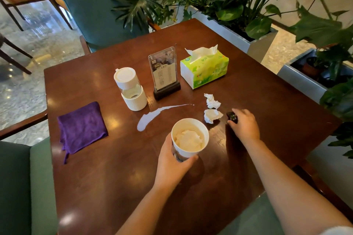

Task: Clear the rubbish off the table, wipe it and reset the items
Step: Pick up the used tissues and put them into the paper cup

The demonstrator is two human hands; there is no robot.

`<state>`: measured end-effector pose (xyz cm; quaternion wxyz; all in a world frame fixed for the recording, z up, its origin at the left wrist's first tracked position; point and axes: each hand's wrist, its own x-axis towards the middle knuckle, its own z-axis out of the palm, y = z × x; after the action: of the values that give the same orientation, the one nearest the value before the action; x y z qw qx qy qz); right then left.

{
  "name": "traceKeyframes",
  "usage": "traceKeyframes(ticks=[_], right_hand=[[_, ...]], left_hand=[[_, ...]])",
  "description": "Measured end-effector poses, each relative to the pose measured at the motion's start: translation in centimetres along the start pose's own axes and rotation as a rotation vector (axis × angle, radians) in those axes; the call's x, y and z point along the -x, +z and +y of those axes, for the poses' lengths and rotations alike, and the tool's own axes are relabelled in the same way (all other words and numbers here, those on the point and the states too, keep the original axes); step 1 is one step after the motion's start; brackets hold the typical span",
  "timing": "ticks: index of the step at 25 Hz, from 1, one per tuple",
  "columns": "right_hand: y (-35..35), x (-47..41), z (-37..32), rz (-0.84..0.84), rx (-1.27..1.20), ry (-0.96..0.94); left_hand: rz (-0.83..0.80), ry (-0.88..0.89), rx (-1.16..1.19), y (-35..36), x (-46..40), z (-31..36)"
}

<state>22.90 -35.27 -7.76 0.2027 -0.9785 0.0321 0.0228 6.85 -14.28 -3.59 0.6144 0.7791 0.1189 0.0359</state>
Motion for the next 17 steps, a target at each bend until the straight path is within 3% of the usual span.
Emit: traceKeyframes(ticks=[4, 10, 15, 17], right_hand=[[1.3, 0.2, 0.5, 0.109, 0.061, -0.047], [0.5, 3.5, 0.8, 0.169, -0.204, -0.032], [-5.6, 7.6, -3.6, 0.379, -0.457, -0.346], [-8.7, 9.7, -5.8, 0.385, -0.580, -0.458]], left_hand=[[-0.019, 0.004, 0.000, 0.1, -0.2, 0.1], [-0.017, -0.001, 0.003, -0.1, -0.2, -0.1], [-0.044, -0.001, 0.000, -0.1, 0.1, 0.2], [-0.047, 0.001, 0.004, -0.2, 0.3, 0.5]])
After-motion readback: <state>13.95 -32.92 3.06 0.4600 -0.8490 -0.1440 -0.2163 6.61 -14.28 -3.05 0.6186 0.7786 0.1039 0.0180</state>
